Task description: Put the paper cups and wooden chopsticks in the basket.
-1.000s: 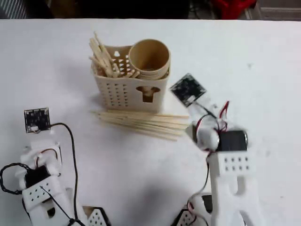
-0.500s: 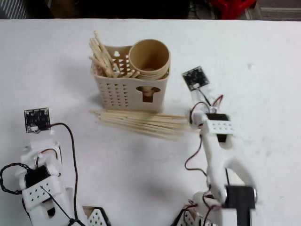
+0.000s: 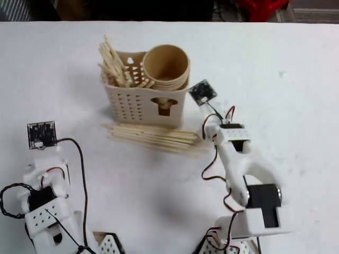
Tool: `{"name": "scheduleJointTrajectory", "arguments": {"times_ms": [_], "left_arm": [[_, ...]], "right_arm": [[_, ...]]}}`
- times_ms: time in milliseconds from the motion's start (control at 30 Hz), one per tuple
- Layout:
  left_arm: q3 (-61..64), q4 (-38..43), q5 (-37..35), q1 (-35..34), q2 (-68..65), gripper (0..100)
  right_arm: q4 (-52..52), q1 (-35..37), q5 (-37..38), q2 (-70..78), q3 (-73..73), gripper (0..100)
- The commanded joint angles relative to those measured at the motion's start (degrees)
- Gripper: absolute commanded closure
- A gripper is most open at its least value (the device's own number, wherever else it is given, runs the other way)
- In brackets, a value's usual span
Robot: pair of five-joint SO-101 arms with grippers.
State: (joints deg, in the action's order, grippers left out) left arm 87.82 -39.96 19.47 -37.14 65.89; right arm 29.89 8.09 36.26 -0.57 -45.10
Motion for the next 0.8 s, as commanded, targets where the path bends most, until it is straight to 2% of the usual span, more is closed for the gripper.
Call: {"name": "scheduleJointTrajectory", "arguments": {"times_ms": [0, 367, 633, 767], "left_arm": [[-0.18, 1.41, 0.18, 0.75, 0.75, 92], [-0.18, 1.41, 0.18, 0.75, 0.75, 92], [-0.18, 1.41, 0.18, 0.75, 0.75, 92], [-0.18, 1.41, 0.18, 0.75, 0.75, 92]], "right_arm": [[9.19, 3.03, 7.03, -4.35, 0.44, 88.5], [14.99, 11.30, 6.95, -21.49, -9.93, 88.6], [16.04, 4.62, -1.76, -25.10, -7.38, 88.6], [16.04, 1.63, -9.67, -25.27, -5.10, 88.6]]}}
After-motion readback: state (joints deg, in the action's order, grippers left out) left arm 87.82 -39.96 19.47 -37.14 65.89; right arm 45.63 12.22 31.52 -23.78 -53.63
